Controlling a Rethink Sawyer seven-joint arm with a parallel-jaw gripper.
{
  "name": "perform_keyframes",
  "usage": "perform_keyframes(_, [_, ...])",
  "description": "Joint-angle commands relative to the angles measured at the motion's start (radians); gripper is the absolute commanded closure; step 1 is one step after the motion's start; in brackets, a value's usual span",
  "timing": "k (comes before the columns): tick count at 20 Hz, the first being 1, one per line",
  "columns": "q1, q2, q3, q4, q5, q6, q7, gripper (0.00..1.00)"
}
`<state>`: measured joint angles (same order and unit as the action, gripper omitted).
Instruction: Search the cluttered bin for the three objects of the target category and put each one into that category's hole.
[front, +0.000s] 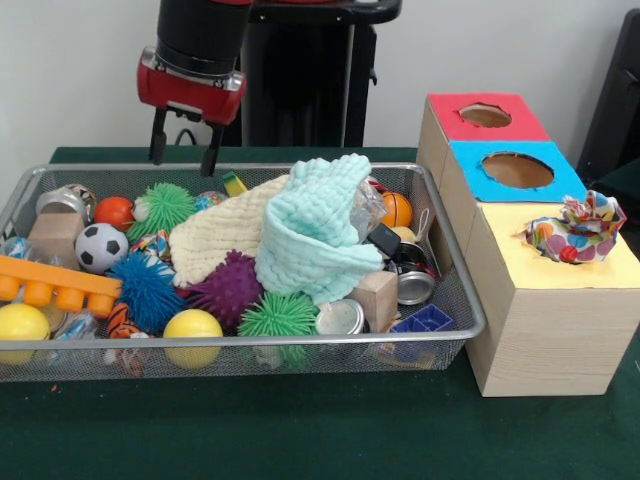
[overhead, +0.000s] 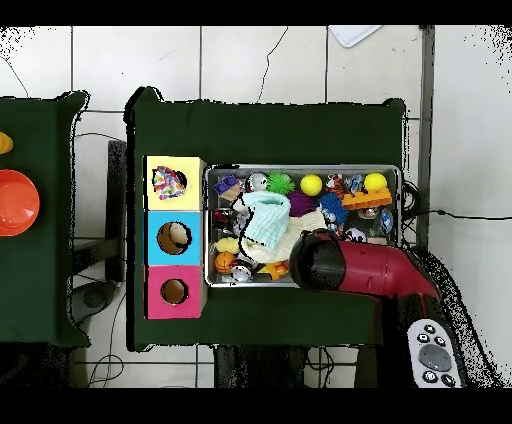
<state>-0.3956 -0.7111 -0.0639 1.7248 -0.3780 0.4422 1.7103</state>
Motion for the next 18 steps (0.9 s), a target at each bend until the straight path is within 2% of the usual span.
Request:
perform_keyframes(1, [-0.005, 0.063, 0.065, 0.032, -0.078, -0.063, 0.014, 0.0])
perform_keyframes(8, [-0.027, 0.074, 0.075, 0.017, -0.104, -0.08, -0.009, 0.0])
perform_keyframes(14, [-0.062, 0.112, 0.094, -0.037, -0.129, -0.079, -0.038, 0.0])
perform_keyframes(18, [-0.07, 0.109, 0.1, -0.025, -0.147, -0.096, -0.033, 0.0])
